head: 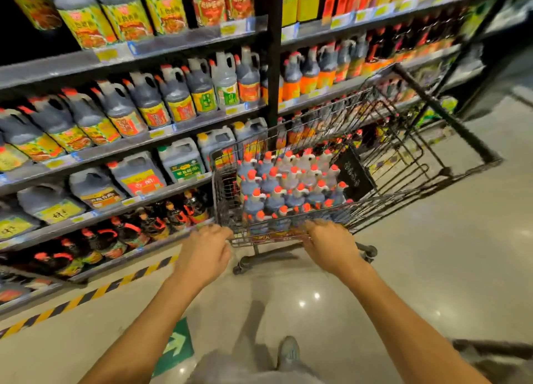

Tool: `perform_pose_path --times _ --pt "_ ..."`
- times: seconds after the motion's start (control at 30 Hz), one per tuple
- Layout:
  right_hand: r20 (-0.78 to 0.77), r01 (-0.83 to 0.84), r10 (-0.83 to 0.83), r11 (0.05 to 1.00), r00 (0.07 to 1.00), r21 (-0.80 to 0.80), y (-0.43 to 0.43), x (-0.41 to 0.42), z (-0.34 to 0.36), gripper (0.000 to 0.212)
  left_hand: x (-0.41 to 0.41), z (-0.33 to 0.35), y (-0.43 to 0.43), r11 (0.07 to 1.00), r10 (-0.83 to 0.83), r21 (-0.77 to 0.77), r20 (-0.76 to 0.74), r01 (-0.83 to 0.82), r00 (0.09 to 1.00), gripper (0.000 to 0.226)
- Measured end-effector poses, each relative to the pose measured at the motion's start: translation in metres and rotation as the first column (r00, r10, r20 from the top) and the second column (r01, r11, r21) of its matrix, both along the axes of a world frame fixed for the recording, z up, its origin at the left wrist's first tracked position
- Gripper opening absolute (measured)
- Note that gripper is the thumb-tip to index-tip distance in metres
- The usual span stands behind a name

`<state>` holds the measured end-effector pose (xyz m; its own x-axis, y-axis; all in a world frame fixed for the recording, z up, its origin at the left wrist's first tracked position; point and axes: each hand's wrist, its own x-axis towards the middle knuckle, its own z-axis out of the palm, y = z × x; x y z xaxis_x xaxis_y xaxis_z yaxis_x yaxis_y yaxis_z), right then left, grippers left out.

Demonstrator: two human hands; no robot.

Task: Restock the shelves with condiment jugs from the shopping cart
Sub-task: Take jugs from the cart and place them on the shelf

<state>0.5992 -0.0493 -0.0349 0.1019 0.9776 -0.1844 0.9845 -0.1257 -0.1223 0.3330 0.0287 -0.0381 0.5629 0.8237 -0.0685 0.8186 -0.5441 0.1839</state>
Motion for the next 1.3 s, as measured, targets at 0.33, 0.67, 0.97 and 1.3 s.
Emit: perform_pose_path --times 0.33,0.67,0.97,1.3 --pt "-0.076 -0.053 0.049 0.998 0.996 -0.046 0.076 0.036 -0.042 0.026 0.031 -0.032 0.056 0.995 0.077 -0.053 -0.04 -0.079 0.996 0.01" --pt "-0.241 -0.1 0.053 0.977 0.969 -0.189 0.169 0.026 -0.12 0.022 0.049 -0.103 0.133 0.95 0.188 -0.262 0.054 -0.168 0.981 0.029" --pt "-0.424 -0.247 0.088 0.909 0.901 -0.337 0.243 0.01 -0.218 0.024 0.066 -0.166 0.161 0.859 0.368 -0.408 0.071 -0.309 0.927 0.029" --pt "-0.358 -0.323 0.18 0.86 0.916 -0.395 0.254 -0.008 -0.256 0.038 0.069 -0.203 0.16 0.694 0.521 -0.593 0.024 -0.408 0.853 0.04"
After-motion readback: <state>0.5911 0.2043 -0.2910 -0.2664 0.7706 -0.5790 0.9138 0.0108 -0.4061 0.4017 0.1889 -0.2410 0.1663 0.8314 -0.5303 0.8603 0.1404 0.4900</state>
